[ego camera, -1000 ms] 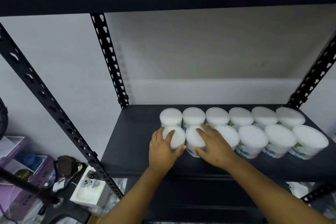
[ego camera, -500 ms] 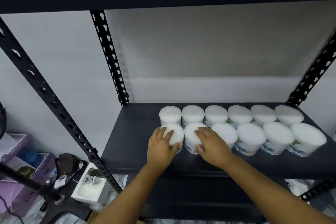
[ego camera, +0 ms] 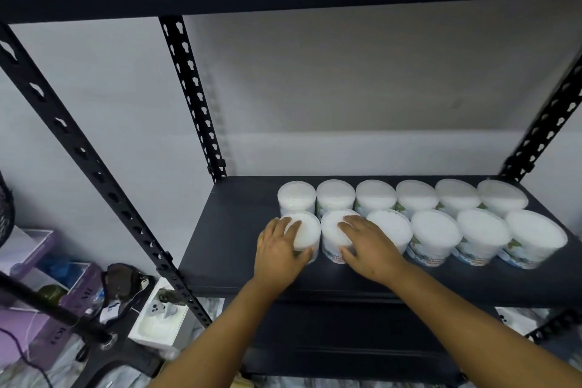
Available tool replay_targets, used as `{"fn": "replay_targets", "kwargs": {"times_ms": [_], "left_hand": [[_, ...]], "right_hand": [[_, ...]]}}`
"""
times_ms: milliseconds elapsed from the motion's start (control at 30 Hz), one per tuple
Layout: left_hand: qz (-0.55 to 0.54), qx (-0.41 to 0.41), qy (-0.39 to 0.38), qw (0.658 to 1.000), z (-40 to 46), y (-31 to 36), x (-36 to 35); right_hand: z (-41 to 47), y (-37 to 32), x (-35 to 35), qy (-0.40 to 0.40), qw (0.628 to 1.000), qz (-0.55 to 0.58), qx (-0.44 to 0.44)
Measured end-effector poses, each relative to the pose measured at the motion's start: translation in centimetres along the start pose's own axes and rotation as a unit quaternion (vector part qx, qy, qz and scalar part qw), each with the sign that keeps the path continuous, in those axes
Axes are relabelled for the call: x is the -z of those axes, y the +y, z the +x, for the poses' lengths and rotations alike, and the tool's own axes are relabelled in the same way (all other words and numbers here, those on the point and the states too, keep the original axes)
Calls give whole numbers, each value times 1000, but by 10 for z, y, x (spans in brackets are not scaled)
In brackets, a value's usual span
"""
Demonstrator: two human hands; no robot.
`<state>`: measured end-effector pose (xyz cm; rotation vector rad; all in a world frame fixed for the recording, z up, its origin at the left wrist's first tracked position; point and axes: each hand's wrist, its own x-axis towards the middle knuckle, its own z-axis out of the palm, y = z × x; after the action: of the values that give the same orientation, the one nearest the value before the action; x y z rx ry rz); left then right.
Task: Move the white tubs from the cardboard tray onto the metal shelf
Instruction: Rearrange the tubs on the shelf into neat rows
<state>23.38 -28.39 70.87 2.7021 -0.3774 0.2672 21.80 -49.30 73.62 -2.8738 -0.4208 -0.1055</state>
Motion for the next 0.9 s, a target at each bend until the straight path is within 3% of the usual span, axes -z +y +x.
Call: {"fn": "replay_targets", "kwargs": {"times_ms": [567, 900], "left_hand": [[14, -16, -30, 999, 4, -6, 0], [24, -27, -10, 999, 4, -6, -1]], "right_hand": [[5, -1, -6, 7, 1000, 5, -8], [9, -1, -9, 8, 1000, -6, -20]]}}
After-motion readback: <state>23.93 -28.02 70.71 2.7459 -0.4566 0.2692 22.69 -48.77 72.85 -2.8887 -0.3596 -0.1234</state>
